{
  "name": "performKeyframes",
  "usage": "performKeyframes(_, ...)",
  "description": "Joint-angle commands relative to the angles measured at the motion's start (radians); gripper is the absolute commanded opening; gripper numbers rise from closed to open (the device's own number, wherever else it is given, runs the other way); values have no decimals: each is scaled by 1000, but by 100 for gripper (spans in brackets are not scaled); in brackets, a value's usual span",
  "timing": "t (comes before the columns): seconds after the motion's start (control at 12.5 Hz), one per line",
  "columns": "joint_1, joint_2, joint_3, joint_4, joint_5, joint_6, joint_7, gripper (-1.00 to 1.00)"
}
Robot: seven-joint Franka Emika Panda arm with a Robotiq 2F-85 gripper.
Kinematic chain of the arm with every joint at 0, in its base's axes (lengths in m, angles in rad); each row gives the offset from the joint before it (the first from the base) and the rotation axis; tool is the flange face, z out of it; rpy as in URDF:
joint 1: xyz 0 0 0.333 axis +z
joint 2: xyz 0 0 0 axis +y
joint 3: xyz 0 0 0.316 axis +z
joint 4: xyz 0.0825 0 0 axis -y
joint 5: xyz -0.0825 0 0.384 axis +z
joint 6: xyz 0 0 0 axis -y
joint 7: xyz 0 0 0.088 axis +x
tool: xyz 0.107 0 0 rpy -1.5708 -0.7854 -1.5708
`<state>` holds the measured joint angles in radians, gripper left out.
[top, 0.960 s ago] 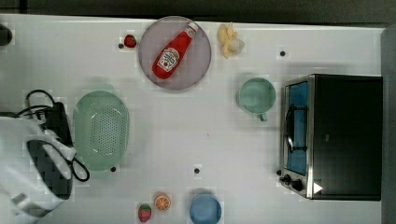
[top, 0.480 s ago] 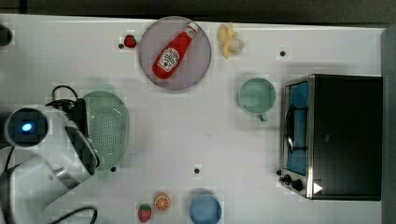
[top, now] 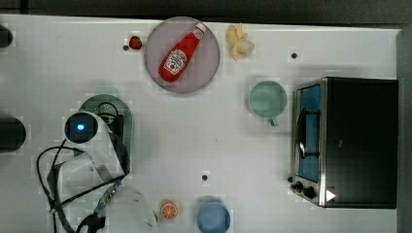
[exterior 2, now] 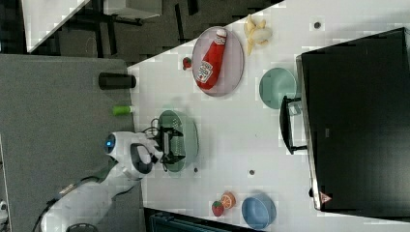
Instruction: Drag strainer left to right.
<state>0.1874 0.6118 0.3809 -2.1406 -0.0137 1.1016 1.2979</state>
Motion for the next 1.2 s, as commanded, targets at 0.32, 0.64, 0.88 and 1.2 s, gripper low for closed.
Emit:
performKeyframes(0.32, 127, -36, -135, 24, 4, 18, 36, 100)
performKeyframes(0.64, 115, -59, -168, -6, 4, 7, 29, 100)
performKeyframes(0.88, 85, -92, -189, -51, 3, 12, -20, 100)
performKeyframes(1.2, 20, -136, -215, -120, 3, 14, -128, 100)
